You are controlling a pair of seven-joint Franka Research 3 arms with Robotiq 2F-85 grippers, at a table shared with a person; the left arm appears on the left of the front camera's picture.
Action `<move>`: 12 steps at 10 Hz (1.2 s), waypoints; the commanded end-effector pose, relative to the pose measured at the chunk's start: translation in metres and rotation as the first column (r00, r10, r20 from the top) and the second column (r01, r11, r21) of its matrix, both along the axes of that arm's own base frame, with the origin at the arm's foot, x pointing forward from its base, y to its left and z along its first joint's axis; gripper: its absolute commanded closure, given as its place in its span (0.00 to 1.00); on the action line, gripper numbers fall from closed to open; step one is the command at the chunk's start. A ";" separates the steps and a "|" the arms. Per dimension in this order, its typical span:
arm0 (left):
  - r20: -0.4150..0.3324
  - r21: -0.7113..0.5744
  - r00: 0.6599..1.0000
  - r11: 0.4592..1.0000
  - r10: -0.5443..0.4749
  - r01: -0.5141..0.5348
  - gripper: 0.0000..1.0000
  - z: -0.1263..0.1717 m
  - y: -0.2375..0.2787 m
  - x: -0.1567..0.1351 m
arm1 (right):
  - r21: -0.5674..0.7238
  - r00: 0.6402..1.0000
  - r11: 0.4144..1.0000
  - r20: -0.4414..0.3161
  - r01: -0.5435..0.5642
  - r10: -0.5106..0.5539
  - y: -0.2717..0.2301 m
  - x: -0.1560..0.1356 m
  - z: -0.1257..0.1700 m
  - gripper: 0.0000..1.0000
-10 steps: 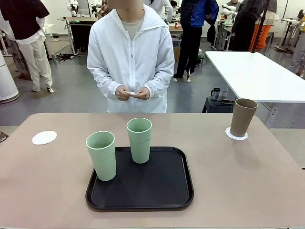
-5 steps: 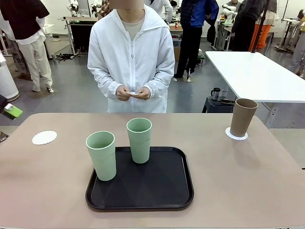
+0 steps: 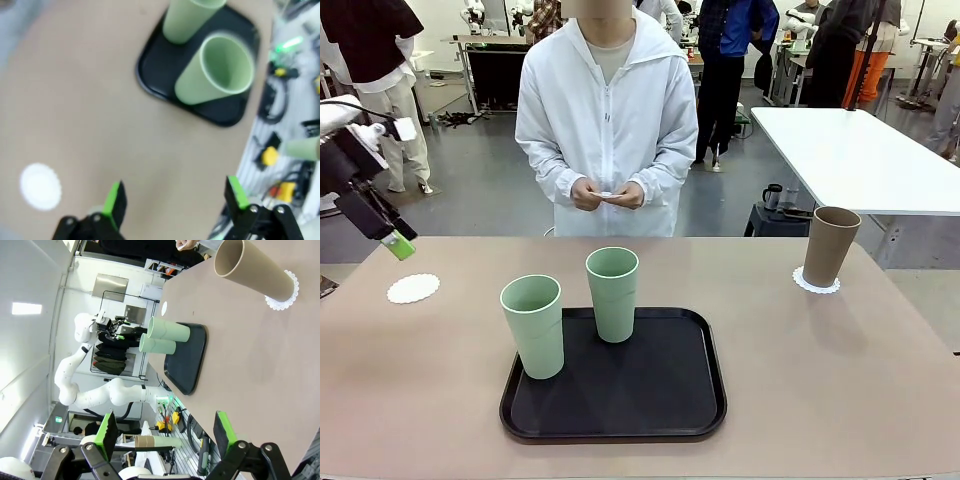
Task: Place coasters on the table and set cups on them.
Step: Take one Reusable plastic cup from the Flat Tray and place it on a coaster set by the human.
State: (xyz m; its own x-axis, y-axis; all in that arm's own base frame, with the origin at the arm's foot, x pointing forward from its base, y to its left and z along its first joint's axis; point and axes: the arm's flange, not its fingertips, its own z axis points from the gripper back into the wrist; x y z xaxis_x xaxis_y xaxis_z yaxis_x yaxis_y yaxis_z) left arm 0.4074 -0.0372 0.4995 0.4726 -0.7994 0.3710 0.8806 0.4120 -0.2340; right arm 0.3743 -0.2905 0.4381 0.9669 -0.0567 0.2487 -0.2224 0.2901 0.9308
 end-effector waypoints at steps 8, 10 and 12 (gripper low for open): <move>0.065 0.146 0.990 0.983 -0.122 0.111 0.00 -0.006 -0.038 0.000 | -0.005 1.000 1.000 0.001 0.005 -0.005 0.000 0.000 0.000 0.00; 0.194 0.069 0.963 0.982 -0.186 0.176 0.00 -0.027 -0.030 0.006 | -0.005 1.000 1.000 0.001 0.005 -0.005 0.000 0.000 0.000 0.00; 0.302 -0.036 0.916 0.957 -0.263 0.287 0.00 -0.060 -0.023 0.007 | -0.005 1.000 1.000 0.001 0.005 -0.005 0.000 0.000 0.000 0.00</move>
State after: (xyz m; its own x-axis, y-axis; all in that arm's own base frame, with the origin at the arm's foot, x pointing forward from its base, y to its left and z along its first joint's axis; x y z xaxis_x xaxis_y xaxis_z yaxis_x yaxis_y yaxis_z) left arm 0.4145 -0.0634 0.4636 0.2003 -0.8846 0.4212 0.9744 0.2245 0.0083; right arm 0.3741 -0.2907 0.4381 0.9669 -0.0572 0.2488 -0.2223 0.2902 0.9308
